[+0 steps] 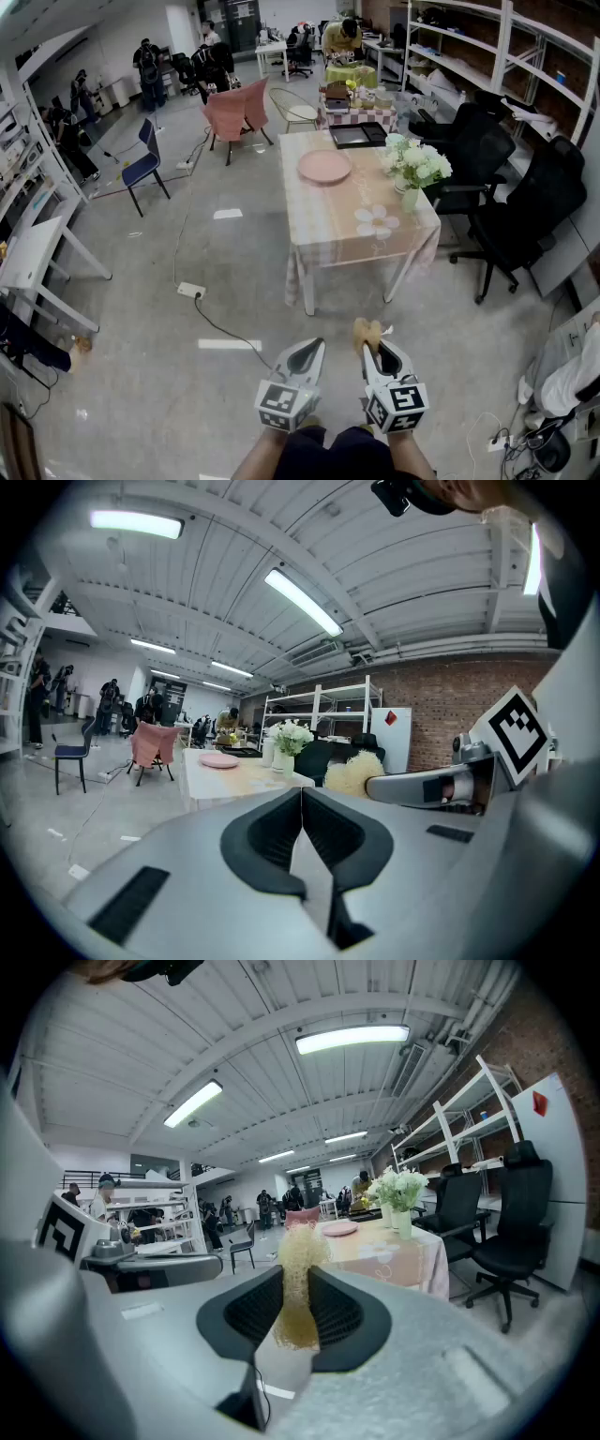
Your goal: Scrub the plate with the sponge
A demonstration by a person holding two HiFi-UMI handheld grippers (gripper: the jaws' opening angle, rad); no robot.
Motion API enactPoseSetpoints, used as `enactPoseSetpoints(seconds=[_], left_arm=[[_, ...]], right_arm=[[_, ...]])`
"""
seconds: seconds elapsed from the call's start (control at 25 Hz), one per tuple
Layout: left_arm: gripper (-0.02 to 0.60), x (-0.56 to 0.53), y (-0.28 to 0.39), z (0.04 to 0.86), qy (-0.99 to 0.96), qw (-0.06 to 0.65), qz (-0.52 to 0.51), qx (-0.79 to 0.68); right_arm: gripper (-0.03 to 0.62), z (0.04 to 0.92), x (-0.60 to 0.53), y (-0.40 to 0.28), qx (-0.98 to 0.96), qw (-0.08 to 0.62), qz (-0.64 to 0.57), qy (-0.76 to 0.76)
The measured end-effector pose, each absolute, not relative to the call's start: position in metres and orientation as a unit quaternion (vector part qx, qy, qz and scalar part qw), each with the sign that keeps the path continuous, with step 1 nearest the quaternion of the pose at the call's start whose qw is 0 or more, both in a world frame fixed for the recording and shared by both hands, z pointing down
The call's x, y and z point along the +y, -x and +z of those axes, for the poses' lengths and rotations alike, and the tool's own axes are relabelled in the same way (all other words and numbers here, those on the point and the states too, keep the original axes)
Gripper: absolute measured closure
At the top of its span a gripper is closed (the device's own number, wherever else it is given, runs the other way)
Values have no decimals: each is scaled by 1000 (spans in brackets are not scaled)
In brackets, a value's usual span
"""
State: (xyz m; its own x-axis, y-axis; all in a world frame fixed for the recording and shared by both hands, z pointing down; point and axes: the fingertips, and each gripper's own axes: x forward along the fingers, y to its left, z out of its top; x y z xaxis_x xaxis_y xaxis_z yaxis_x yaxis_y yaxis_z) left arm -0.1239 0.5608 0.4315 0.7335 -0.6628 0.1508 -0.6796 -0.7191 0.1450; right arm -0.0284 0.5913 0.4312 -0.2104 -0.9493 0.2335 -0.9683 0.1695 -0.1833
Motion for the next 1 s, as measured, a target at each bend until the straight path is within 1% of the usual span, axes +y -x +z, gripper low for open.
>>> enactPoseSetpoints(seconds=[0.36, 1.0], left_arm=[[571, 560, 136, 439, -923, 104, 49, -367], [571, 542, 165, 452, -937, 106, 58, -329]], right_arm=[[514, 434, 589, 35, -762, 36, 147, -630], [512, 440, 578, 62, -734, 17, 154, -661]])
